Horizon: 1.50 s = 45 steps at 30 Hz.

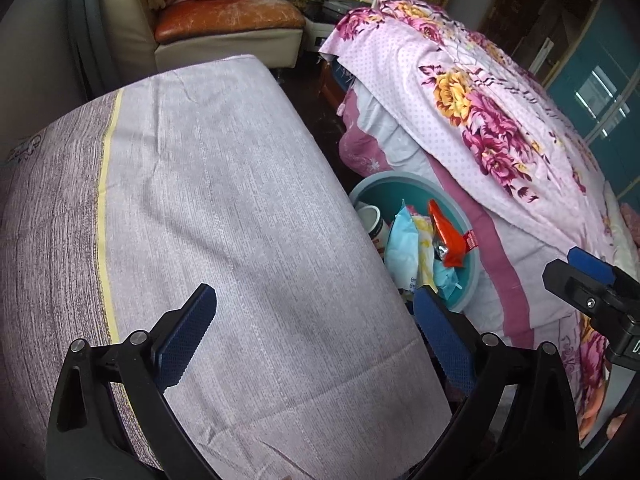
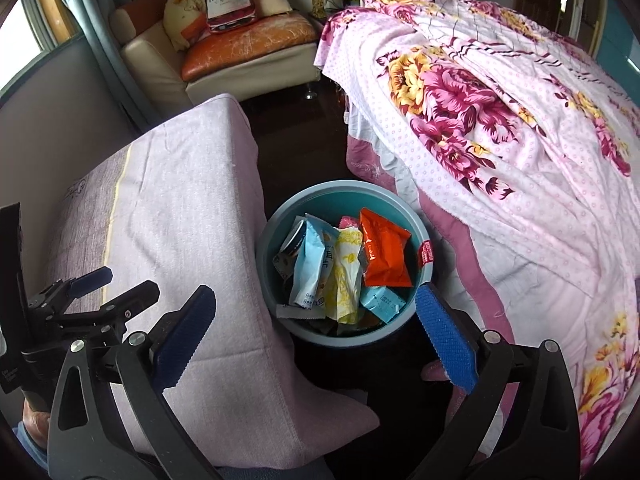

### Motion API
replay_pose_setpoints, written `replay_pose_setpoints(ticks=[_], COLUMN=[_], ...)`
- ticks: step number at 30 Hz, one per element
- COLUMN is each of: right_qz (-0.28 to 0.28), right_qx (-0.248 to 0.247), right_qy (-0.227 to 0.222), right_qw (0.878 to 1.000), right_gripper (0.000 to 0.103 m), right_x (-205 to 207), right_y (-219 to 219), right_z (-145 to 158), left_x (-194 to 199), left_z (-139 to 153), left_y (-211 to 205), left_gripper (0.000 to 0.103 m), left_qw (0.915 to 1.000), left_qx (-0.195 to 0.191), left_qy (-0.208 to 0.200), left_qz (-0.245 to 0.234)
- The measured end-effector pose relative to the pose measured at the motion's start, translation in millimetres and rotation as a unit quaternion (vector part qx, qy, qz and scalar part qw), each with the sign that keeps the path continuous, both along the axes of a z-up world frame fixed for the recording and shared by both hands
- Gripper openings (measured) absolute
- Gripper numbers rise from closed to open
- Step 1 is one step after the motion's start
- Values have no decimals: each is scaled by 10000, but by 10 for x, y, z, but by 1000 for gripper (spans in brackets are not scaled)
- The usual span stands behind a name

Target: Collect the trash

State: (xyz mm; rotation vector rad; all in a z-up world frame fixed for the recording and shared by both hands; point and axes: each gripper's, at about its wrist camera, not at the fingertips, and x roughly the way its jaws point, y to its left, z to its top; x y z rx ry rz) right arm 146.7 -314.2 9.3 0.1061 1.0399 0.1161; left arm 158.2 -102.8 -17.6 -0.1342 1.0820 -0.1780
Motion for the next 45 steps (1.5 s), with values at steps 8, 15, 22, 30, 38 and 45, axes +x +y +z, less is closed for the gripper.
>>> replay_pose_setpoints(ticks=[8, 15, 22, 30, 38, 45], right_qz=[91, 211, 283, 324, 320, 322], right_qx=[-79, -110, -93, -106, -83, -100], right_qy=[-152, -234, -248, -182, -104, -21], right_qw=[9998, 9994, 9992, 9993, 9994, 9994], right_gripper=[96, 96, 96, 96, 96, 96], right_x=[-274, -405, -437, -410, -369, -315], right_y=[147, 242, 322, 387, 400, 430], right_z=[139, 208, 230, 194, 130, 49], left_x=[-244, -394, -430, -404, -389, -380], left_z=[159, 200, 206, 181, 149, 131], left_y=[63, 152, 203, 240, 253, 268], left_gripper=[99, 99, 99, 99, 99, 99], left_qw=[9998, 9995, 9993, 9991, 9982, 9975], left_qx=[4, 33, 110, 163, 305, 366], left_qy=[-220, -294, -333, -332, -445, -521], left_qz=[-24, 75, 142, 195, 264, 322])
